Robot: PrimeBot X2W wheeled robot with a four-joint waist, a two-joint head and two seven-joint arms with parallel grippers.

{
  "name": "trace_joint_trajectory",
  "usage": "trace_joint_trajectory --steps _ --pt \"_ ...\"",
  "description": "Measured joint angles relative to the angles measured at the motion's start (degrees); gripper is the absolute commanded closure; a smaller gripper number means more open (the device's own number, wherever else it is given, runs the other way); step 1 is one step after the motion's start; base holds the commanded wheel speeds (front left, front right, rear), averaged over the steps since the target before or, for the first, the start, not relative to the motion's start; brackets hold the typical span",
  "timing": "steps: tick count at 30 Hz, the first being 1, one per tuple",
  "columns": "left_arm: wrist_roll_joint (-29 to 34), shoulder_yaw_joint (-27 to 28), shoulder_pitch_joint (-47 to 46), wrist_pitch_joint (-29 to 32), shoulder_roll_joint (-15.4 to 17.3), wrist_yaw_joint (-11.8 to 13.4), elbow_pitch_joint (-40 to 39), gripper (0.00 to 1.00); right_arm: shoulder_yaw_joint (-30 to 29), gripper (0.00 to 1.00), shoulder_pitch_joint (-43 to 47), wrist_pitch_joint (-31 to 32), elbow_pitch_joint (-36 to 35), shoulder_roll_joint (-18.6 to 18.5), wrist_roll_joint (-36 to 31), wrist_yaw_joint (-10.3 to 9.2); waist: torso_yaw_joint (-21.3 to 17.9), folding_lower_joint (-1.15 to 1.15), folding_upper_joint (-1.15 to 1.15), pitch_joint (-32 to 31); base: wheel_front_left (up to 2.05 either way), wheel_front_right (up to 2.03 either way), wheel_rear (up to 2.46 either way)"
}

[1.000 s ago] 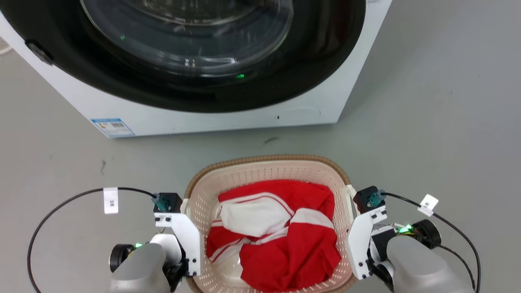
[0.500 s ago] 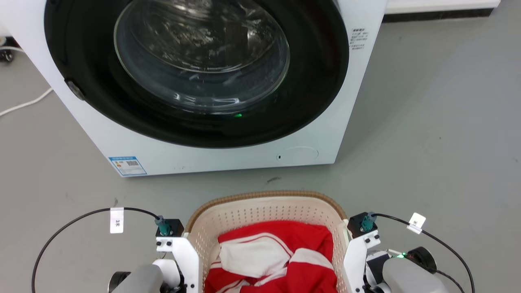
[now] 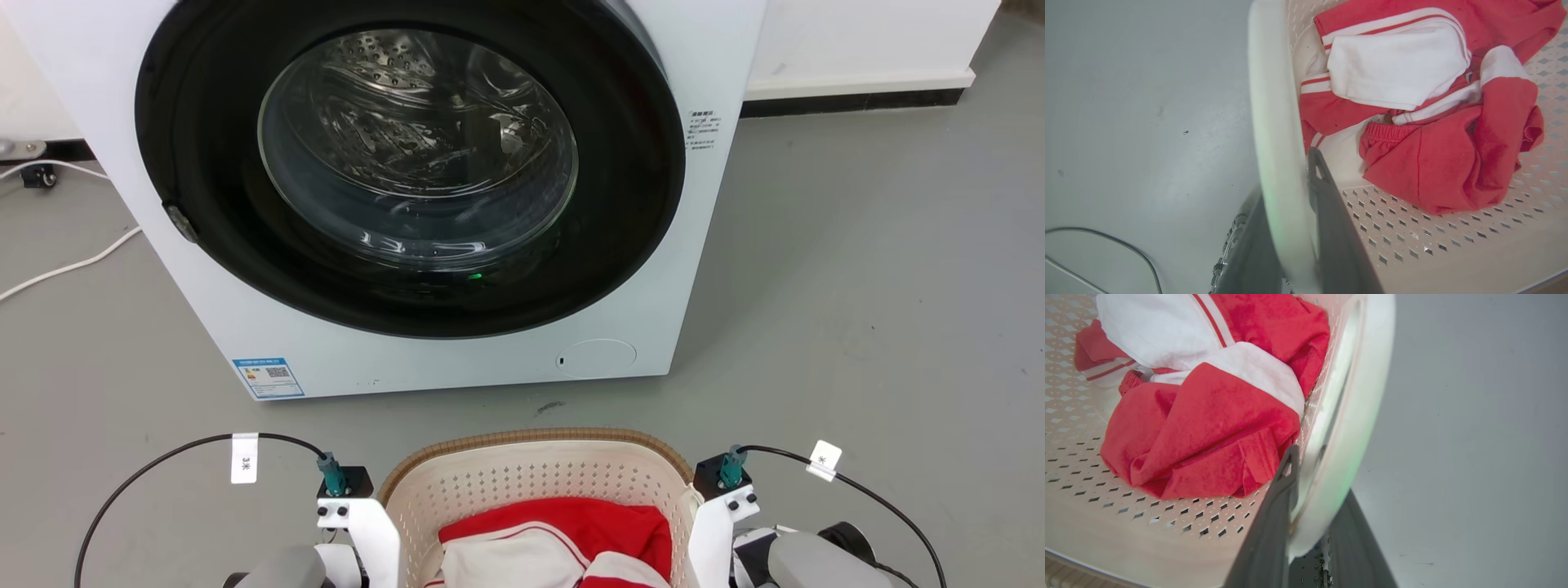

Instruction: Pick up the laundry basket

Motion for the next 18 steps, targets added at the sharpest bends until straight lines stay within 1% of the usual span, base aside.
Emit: trace_joint_trajectory --steps 9,18 --pt "-2.4 -2.1 -0.3 2.3 0.4 0.0 0.0 1.0 3.3 1.0 -0.1 1.7 -0.6 -0.6 3.8 0.0 -0.1 0.0 0.0 -1.4 0.0 0.0 0.0" --pt "-4.1 -3.8 -0.3 3.0 0.5 0.0 0.2 1.0 6.1 1.0 -0.3 2.2 -0.6 -0.9 6.7 0.0 -0.1 0.0 0.0 -2.1 0.0 0.0 0.0"
